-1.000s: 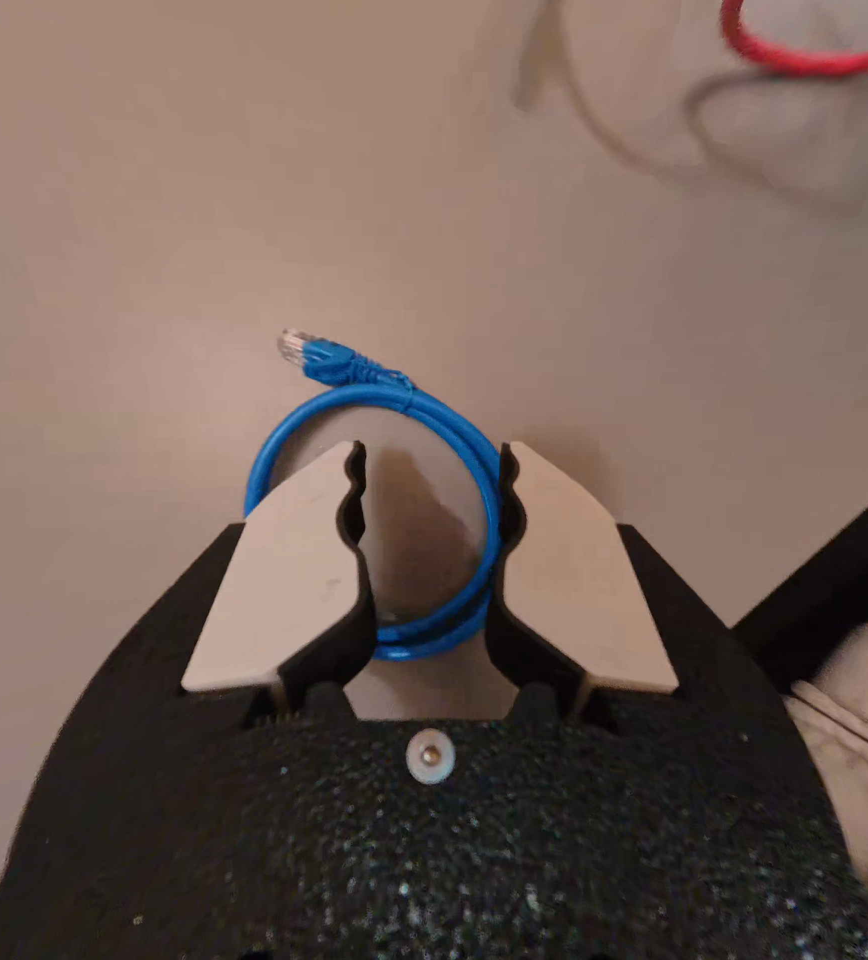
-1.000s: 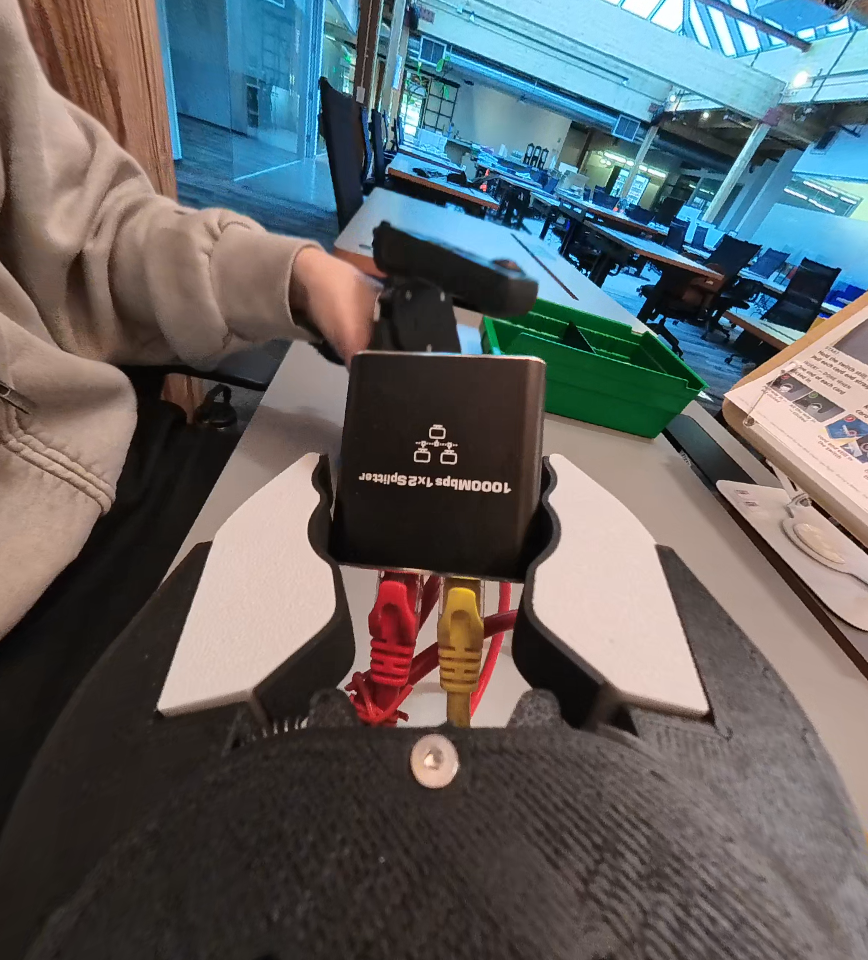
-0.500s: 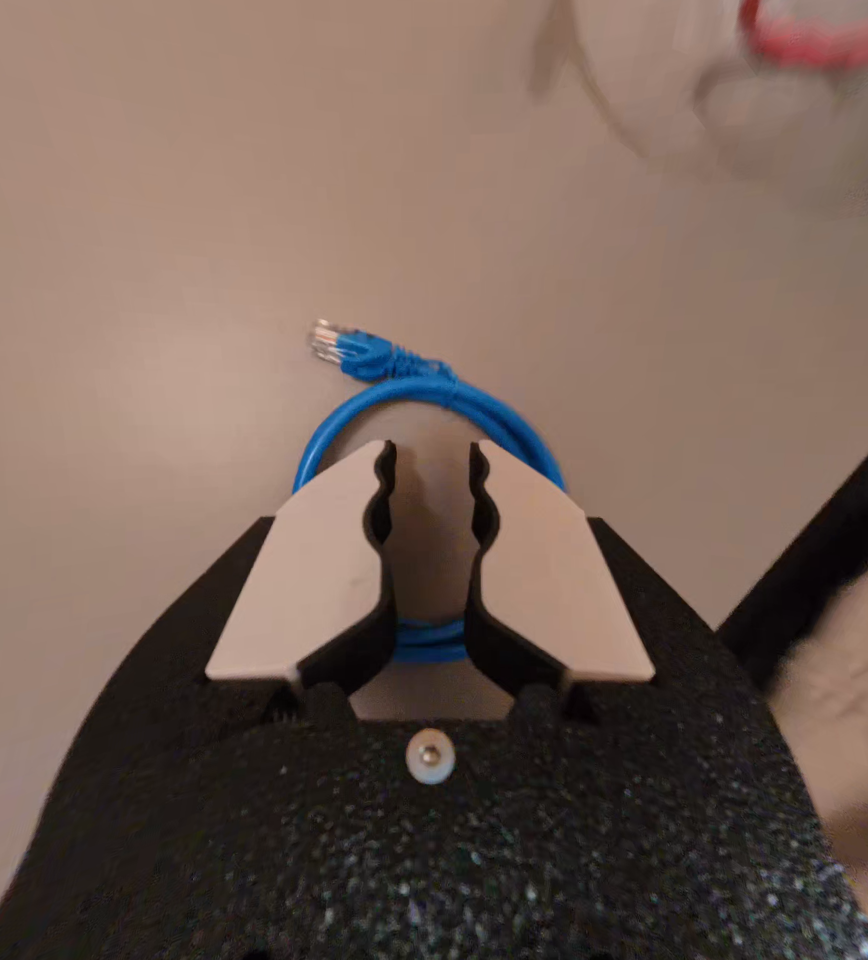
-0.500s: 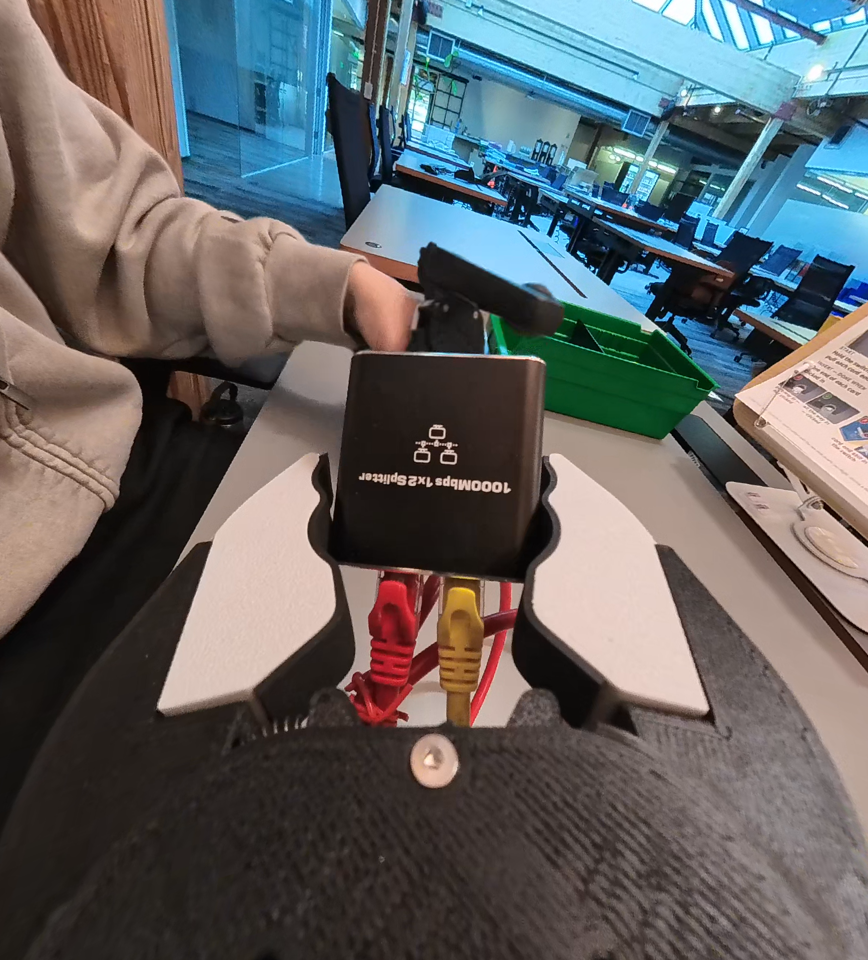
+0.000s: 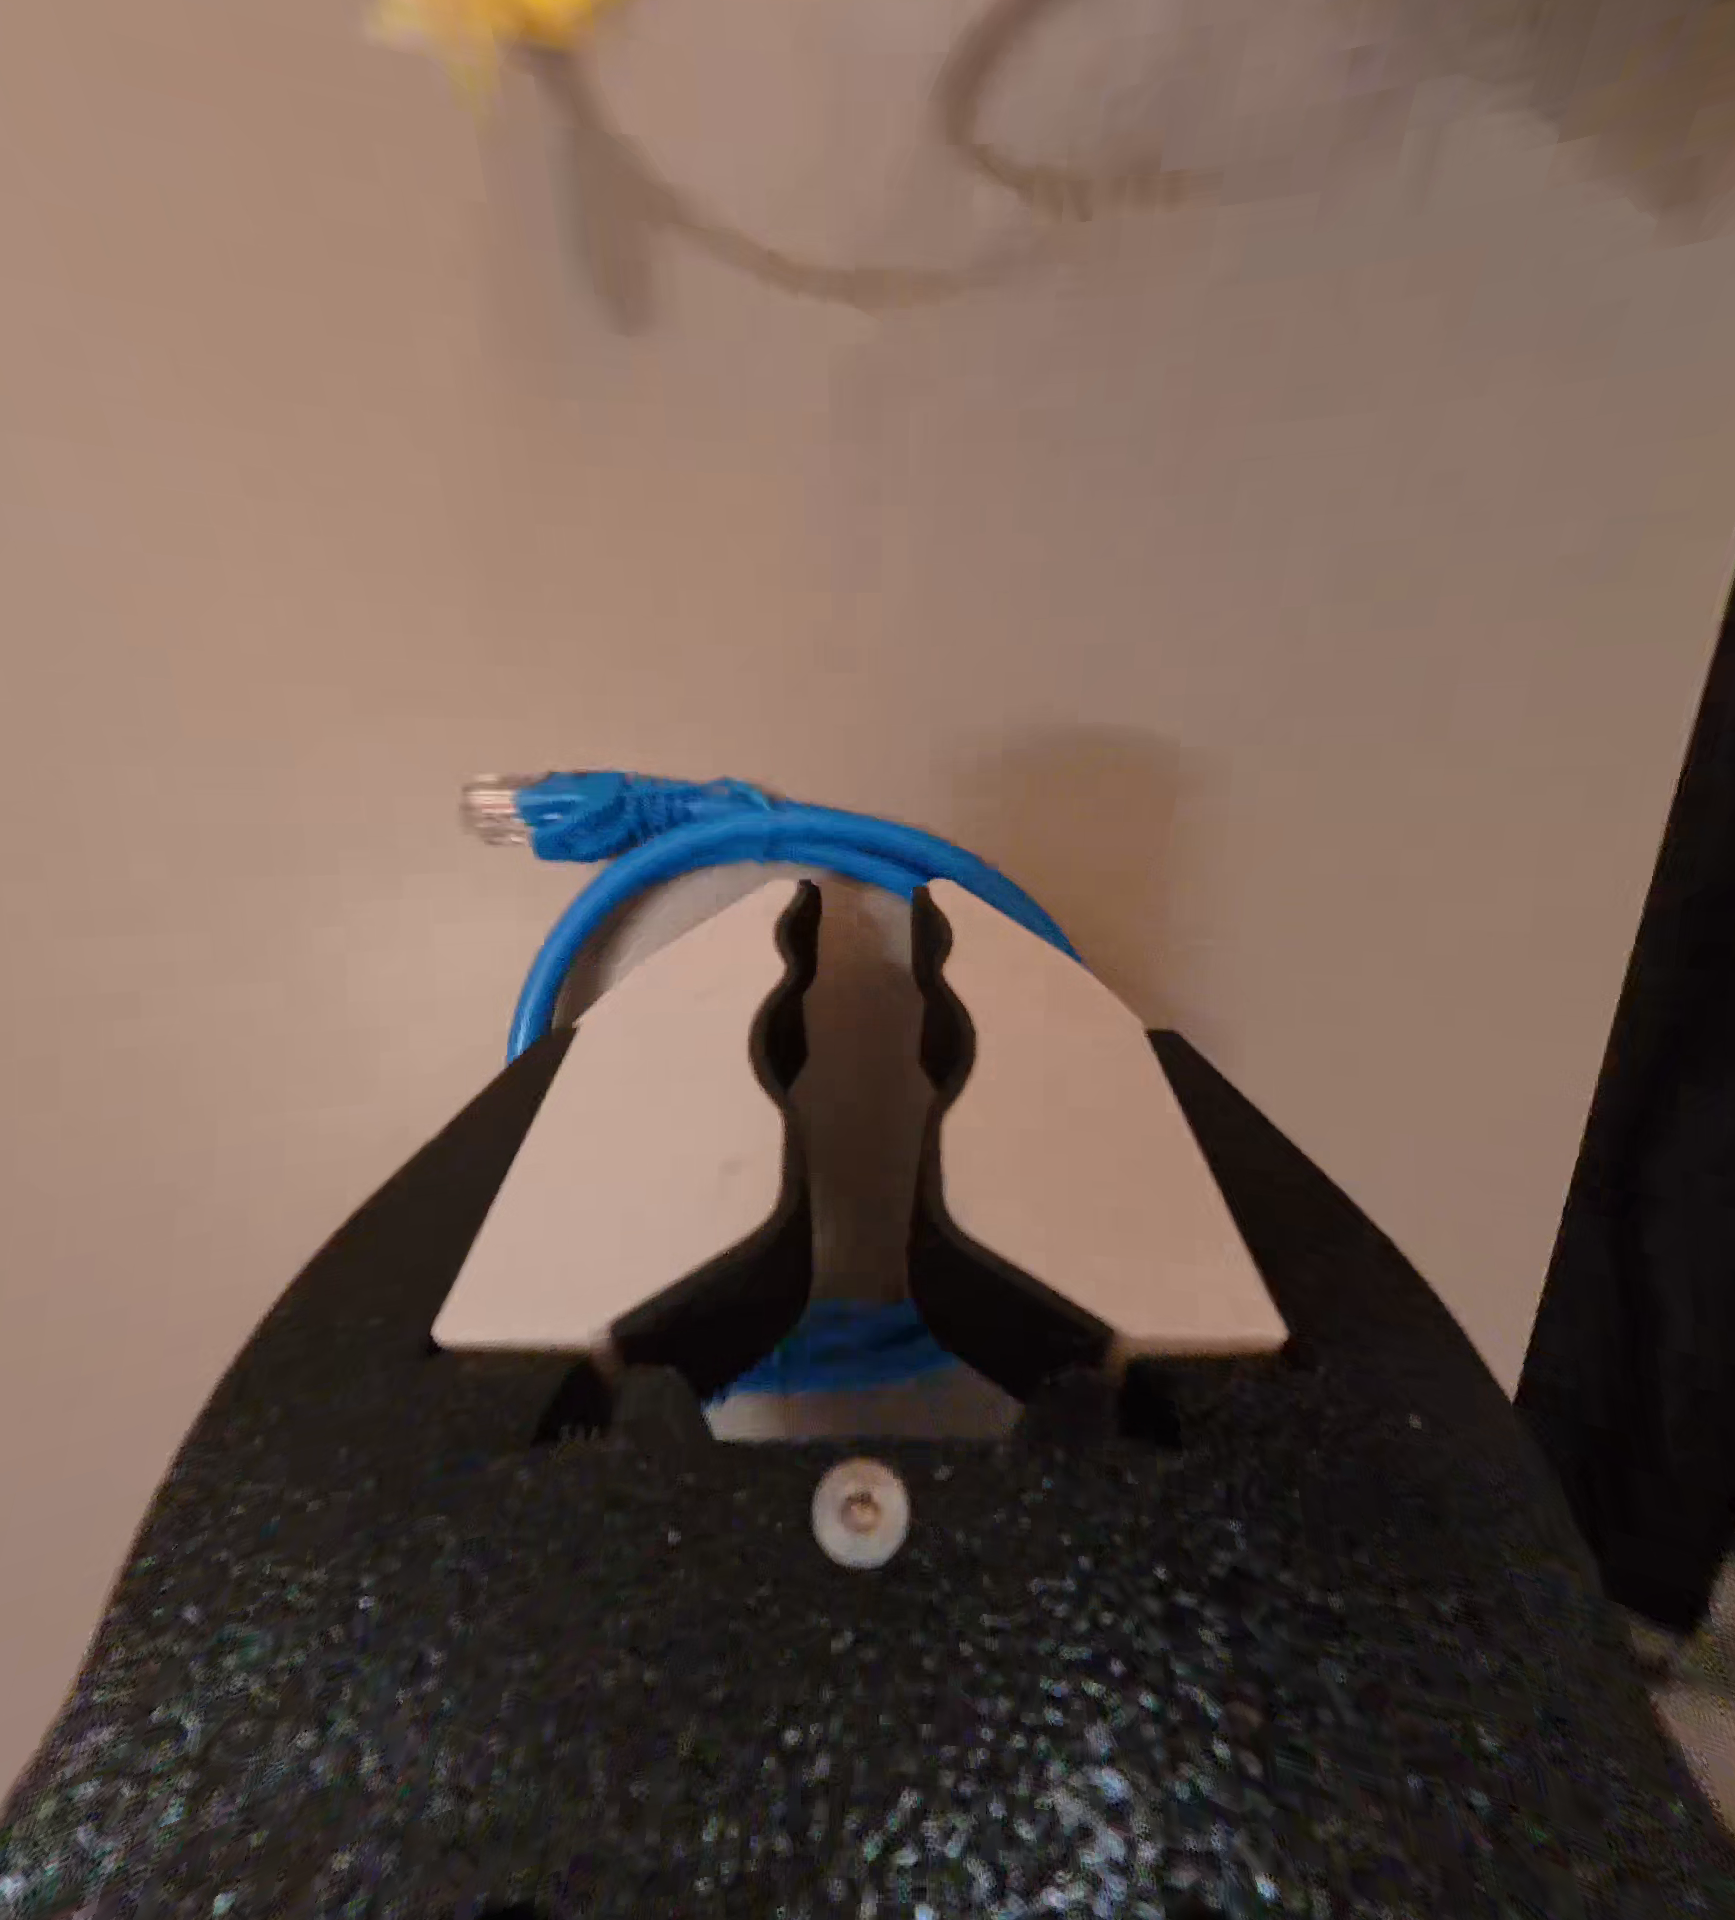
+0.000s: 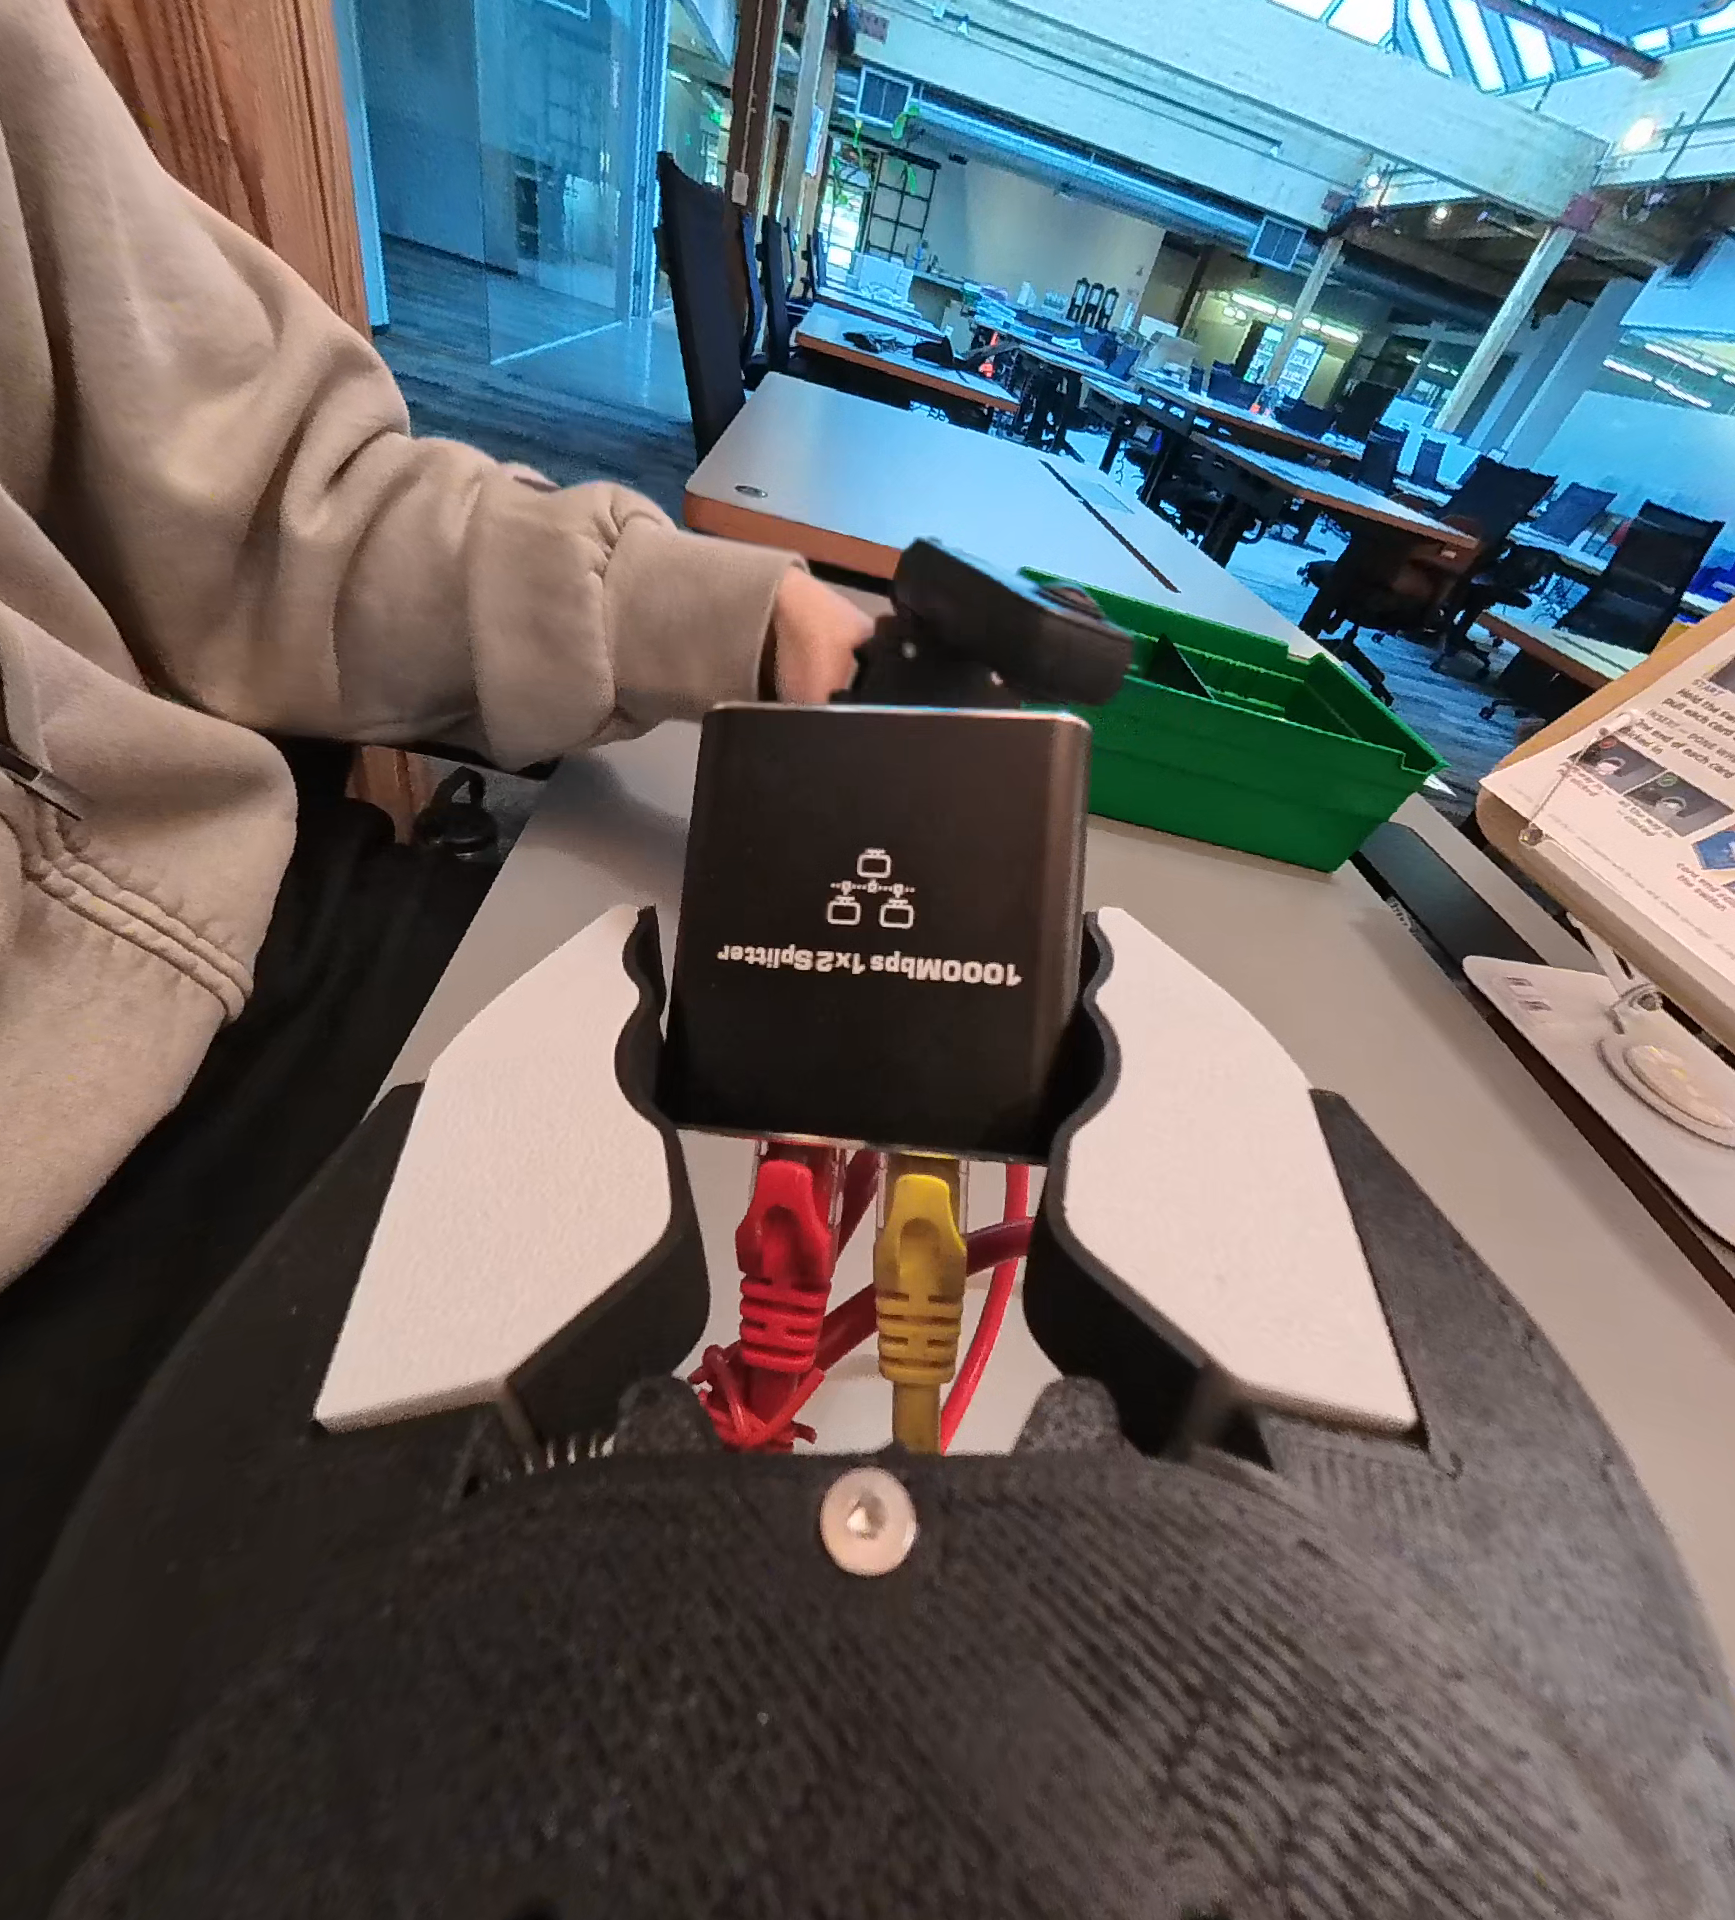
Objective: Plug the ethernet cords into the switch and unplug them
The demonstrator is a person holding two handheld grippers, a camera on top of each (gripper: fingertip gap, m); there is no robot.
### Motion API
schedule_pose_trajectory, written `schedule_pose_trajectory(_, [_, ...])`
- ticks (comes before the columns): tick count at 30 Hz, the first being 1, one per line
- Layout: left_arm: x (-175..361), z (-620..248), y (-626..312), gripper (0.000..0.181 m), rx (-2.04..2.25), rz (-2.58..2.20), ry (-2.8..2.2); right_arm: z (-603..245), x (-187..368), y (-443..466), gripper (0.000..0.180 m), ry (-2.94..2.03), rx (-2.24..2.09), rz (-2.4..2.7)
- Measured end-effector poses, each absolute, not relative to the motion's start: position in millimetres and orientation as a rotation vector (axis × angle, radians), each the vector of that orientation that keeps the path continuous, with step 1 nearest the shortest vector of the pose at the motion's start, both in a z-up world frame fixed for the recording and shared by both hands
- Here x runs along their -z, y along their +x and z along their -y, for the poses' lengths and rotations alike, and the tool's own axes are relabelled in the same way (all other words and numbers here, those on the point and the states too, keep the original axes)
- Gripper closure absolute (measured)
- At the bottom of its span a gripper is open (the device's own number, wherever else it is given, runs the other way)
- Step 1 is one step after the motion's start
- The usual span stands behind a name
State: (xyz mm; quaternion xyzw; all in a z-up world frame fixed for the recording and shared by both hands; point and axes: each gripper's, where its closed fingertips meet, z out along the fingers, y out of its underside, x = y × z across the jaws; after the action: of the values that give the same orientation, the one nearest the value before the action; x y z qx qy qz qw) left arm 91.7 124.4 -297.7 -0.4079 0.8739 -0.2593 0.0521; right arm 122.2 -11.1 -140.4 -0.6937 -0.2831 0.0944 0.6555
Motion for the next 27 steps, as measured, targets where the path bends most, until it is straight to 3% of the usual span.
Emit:
schedule_pose_trajectory(2, [293, -140, 87, 0.149, 0.634, -2.661, -1.177, 12, 140, 123, 0.104, -1.567, -0.217, 0.635])
schedule_pose_trajectory(10, [268, -227, 60, 0.148, 0.663, -1.895, -2.174, 13, 138, 126, 0.104, -1.556, -0.215, 0.628])
schedule_pose_trajectory(19, [288, -193, 47, 0.145, 0.618, -1.954, -2.196, 14, 138, 127, 0.104, -1.549, -0.220, 0.618])
schedule_pose_trajectory(23, [289, -210, 44, 0.144, 0.299, -1.928, -2.126, 13, 139, 125, 0.104, -1.560, -0.221, 0.628])
schedule_pose_trajectory(27, [305, -203, 41, 0.145, 0.319, -1.986, -2.177, 13, 140, 124, 0.104, -1.564, -0.222, 0.636])
